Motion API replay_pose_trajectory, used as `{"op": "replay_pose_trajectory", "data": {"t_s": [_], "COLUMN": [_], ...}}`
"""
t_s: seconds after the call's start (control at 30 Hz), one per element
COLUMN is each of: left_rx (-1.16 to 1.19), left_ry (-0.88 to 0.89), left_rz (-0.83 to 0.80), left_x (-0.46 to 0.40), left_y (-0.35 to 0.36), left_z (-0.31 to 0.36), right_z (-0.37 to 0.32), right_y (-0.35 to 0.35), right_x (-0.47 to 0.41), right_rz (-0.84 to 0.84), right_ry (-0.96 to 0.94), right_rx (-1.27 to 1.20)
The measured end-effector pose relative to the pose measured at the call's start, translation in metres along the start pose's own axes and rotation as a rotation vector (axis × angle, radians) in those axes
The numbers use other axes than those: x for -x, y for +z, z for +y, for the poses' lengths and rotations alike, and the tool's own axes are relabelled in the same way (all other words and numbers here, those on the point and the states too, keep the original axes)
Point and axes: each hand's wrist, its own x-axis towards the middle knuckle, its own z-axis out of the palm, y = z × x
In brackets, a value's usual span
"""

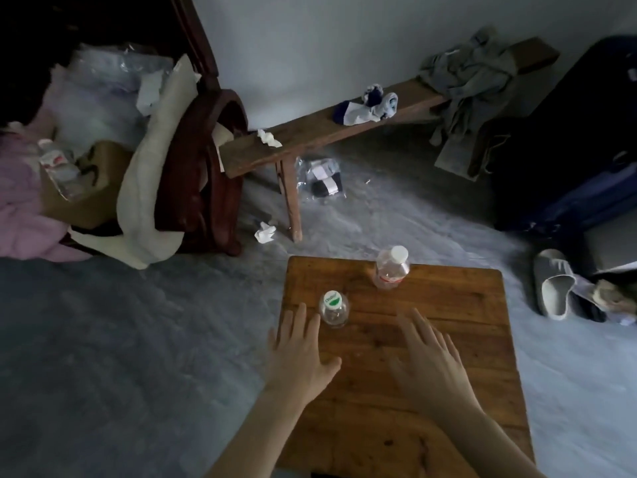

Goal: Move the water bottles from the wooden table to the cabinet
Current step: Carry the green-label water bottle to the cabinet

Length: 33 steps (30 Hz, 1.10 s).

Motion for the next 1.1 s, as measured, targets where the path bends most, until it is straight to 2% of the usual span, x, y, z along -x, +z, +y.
{"op": "replay_pose_trajectory", "data": {"t_s": [0.27, 0.4, 0.53, 0.67, 0.87, 0.97, 1.1], "left_rx": [0.100, 0.612, 0.831, 0.913, 0.839, 0.836, 0.824], "left_ry": [0.017, 0.116, 0.204, 0.272, 0.353, 0.408, 0.537], "left_rz": [0.065, 0.113, 0.218, 0.267, 0.381, 0.413, 0.407], "left_x": [-0.074, -0.100, -0.112, -0.121, -0.116, -0.098, -0.070], "left_y": [0.048, 0.071, 0.089, 0.093, 0.082, 0.068, 0.037], "left_z": [-0.022, -0.024, -0.029, -0.030, -0.030, -0.028, -0.023], "right_z": [0.000, -0.001, 0.005, 0.014, 0.015, 0.007, -0.011], "right_y": [0.072, 0.102, 0.127, 0.141, 0.146, 0.144, 0.124], "right_x": [-0.064, -0.095, -0.111, -0.121, -0.116, -0.104, -0.088], "right_rz": [-0.104, -0.062, -0.050, -0.060, 0.016, 0.039, -0.202], "right_ry": [-0.072, -0.076, -0.098, -0.109, -0.092, 0.031, 0.381], "right_rx": [-0.004, -0.003, 0.008, 0.034, -0.054, -0.376, -1.191]}}
